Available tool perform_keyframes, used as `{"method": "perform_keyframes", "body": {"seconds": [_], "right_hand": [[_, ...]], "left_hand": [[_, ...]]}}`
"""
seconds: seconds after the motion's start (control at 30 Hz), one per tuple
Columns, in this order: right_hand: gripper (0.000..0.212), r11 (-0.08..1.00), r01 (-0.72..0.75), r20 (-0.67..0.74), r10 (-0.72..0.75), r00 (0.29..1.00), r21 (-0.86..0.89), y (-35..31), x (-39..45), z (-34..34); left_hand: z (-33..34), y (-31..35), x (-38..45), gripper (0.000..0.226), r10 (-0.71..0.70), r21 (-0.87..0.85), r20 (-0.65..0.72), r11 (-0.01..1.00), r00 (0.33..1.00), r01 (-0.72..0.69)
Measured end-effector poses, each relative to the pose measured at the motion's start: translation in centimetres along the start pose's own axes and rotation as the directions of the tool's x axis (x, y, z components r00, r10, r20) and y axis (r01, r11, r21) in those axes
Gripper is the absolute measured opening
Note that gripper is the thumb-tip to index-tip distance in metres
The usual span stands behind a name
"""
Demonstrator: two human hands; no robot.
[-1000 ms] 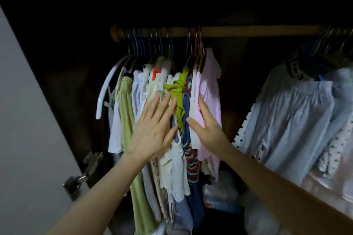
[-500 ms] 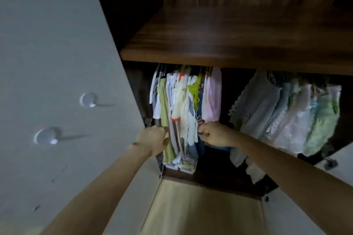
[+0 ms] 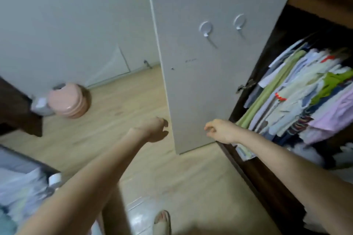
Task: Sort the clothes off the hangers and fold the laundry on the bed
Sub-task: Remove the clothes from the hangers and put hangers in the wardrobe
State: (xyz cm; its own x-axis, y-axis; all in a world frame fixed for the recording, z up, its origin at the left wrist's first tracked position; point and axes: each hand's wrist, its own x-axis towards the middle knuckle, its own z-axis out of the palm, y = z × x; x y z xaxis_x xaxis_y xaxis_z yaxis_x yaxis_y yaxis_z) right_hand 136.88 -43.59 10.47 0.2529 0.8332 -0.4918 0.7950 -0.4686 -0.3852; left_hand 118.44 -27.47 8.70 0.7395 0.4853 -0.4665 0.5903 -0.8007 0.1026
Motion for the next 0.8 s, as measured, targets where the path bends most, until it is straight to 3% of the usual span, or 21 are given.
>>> {"method": "perform_keyframes", "body": {"seconds": [0.27, 0.57, 0.8], "right_hand": [[0.032, 0.949, 0.277, 0.14, -0.257, 0.956, -0.15, -17.2, 12.1, 3.5], [0.035, 0.866, 0.456, 0.178, -0.425, 0.888, -0.205, -39.2, 27.7, 1.8], [0.034, 0.714, 0.645, 0.292, -0.578, 0.762, -0.271, -54.3, 37.9, 0.1]], "left_hand": [[1.0, -17.2, -7.8, 0.041, -0.337, -0.137, -0.061, 0.935, 0.94, 0.327], [-2.8, -38.7, -9.2, 0.042, -0.528, -0.264, -0.047, 0.825, 0.848, 0.499], [-5.4, -52.5, -9.3, 0.041, -0.658, -0.353, 0.002, 0.704, 0.753, 0.617]]}}
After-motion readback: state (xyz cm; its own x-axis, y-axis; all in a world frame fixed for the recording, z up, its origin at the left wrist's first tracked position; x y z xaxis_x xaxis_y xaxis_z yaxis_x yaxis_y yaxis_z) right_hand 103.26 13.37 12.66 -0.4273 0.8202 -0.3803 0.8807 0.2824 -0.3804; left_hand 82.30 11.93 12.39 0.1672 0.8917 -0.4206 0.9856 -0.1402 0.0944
